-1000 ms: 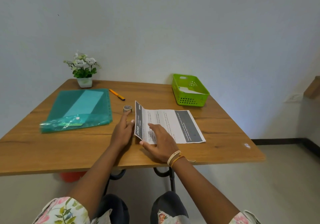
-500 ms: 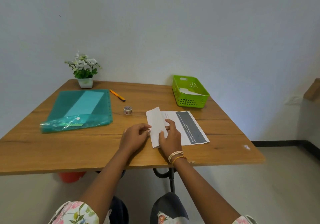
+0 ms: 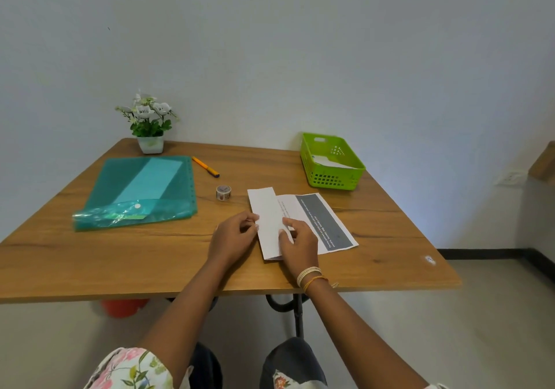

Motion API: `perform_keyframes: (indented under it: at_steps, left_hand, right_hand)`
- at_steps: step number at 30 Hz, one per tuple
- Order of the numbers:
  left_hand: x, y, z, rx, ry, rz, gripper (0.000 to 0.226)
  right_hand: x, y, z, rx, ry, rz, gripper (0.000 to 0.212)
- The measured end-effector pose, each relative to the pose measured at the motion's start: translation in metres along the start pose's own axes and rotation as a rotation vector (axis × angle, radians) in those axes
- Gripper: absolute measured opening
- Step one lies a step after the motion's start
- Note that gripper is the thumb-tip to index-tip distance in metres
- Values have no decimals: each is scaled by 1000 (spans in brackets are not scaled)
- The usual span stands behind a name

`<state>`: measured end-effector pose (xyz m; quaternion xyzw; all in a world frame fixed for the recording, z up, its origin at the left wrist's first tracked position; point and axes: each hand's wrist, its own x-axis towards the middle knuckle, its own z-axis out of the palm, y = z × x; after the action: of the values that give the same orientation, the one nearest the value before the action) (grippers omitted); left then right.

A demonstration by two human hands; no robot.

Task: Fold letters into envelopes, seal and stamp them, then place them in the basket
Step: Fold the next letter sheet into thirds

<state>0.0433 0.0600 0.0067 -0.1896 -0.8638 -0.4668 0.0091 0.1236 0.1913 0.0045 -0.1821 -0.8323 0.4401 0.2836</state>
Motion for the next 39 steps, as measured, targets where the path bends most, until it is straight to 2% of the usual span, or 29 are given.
perform_keyframes:
  at_steps: [2,6,10,16,19,24,28,32,39]
  left_hand:
    - [1,-2,0,-29,9,0,21]
    - [3,-3,-3,-56,37,-4,21]
    - [3,-7,-2,-93,37,18,22]
    - [5,-8,-1,-79,-31,62,36]
    - [1,-9,3,9,-38,54,47]
    - [2,-7,3,120,-31,72,51]
    - [-3,-1,3,271,-113,127,47]
    - [-5,-1,6,421,-195,194,40]
    - [-2,-1,10,479,-222,213,38]
  right_hand:
    - [-6,-1,1,-197,-37,-136,38]
    - [-15,-6,1,-498,-149,-289,66]
    - [-18,-5,2,-624,-136,-317,63]
    - [-15,-11,-1,-480,-54,-271,32]
    - [-16,-11,-1,-286,30,-195,24]
    - [-5,-18,1,61,150,48,21]
    - [1,-12,-4,134,165,245,37]
    - [-2,-5,-8,-40,59,222,40]
    - [1,7,-13,-631,-42,68,41]
